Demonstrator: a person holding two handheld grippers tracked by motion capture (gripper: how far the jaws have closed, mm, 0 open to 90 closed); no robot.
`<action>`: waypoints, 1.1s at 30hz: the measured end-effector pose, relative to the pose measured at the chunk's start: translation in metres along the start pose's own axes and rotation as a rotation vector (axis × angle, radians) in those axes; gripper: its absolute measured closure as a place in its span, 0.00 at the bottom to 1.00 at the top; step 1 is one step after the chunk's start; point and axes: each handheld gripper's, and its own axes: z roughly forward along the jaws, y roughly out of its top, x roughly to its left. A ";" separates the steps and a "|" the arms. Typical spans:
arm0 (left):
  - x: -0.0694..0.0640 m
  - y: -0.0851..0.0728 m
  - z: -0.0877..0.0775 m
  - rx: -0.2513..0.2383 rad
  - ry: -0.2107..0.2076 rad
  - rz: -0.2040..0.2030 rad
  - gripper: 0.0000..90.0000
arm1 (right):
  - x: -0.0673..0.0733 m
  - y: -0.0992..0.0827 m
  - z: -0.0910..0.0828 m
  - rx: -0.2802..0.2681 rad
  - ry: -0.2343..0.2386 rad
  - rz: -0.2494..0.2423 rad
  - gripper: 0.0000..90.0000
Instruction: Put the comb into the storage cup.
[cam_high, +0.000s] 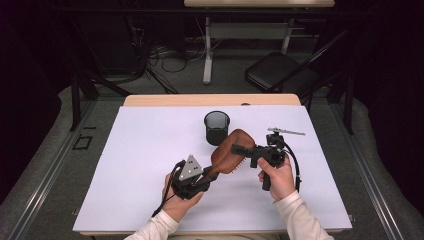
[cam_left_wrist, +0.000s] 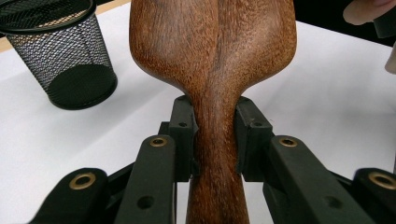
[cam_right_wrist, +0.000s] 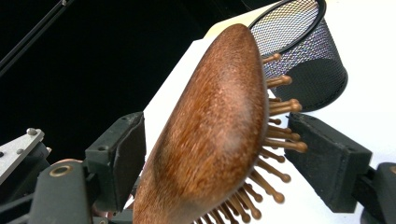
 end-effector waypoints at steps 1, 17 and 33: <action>0.000 0.000 0.000 0.000 0.000 0.001 0.80 | 0.000 0.000 0.000 0.002 0.000 -0.001 0.23; -0.004 0.000 0.002 0.002 -0.013 0.013 0.80 | 0.000 0.000 0.002 0.030 0.009 0.012 0.24; -0.003 -0.002 0.003 0.006 -0.016 0.017 0.80 | -0.004 0.000 0.000 0.020 0.021 0.043 0.37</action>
